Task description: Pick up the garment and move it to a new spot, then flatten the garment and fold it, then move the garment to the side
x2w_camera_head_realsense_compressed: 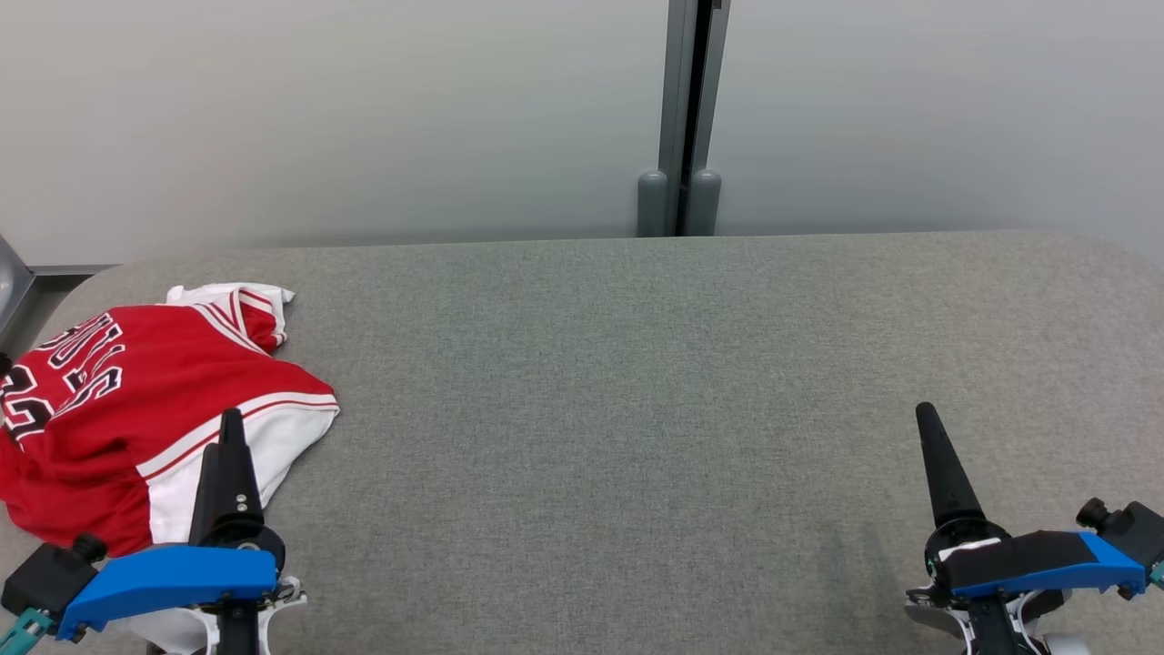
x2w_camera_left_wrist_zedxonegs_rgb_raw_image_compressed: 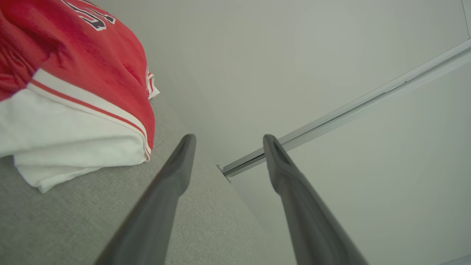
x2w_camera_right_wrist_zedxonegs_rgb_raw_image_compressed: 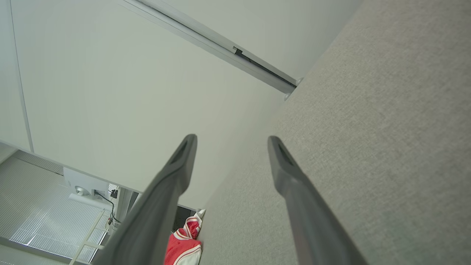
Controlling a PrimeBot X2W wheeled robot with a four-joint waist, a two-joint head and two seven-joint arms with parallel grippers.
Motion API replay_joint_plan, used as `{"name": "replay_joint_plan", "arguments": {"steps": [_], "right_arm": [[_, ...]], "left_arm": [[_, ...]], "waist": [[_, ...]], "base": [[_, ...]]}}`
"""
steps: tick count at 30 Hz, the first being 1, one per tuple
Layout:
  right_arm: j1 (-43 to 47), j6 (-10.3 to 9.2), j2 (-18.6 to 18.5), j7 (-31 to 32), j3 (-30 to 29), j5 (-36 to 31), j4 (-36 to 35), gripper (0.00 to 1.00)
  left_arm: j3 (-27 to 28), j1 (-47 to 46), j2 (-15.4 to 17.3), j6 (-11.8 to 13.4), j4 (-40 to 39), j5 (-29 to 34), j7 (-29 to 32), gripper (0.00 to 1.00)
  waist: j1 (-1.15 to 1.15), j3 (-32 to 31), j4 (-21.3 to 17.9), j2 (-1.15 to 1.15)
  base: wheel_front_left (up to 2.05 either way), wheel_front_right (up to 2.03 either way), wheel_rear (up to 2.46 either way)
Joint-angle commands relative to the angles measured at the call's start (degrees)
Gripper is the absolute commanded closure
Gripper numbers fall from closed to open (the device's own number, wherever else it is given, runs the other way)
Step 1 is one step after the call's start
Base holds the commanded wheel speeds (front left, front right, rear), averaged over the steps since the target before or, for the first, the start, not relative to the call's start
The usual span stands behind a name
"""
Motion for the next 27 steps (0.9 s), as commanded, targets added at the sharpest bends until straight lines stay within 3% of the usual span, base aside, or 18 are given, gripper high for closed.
{"name": "replay_joint_plan", "arguments": {"steps": [1,16,27], "right_arm": [[-1.52,0.08,-0.34,-0.80,0.36,-2.98,-1.01,0.00],[-2.23,0.09,-0.42,-3.46,2.19,-15.47,-0.62,0.00],[-2.88,0.11,-0.47,-5.29,3.57,-24.57,0.23,0.00]], "left_arm": [[-0.57,-1.46,0.47,0.26,-0.98,3.73,-0.79,0.00],[-1.99,-1.69,0.80,0.70,-0.18,20.16,-3.45,0.00],[-3.04,-1.54,1.57,0.49,-0.07,28.63,-5.28,0.00]], "waist": [[0.00,0.00,0.03,0.00],[0.00,-0.05,0.24,0.00],[0.00,-0.04,0.48,0.00]], "base": [[0.00,0.00,0.00],[0.00,0.00,0.00],[0.00,0.00,0.00]]}}
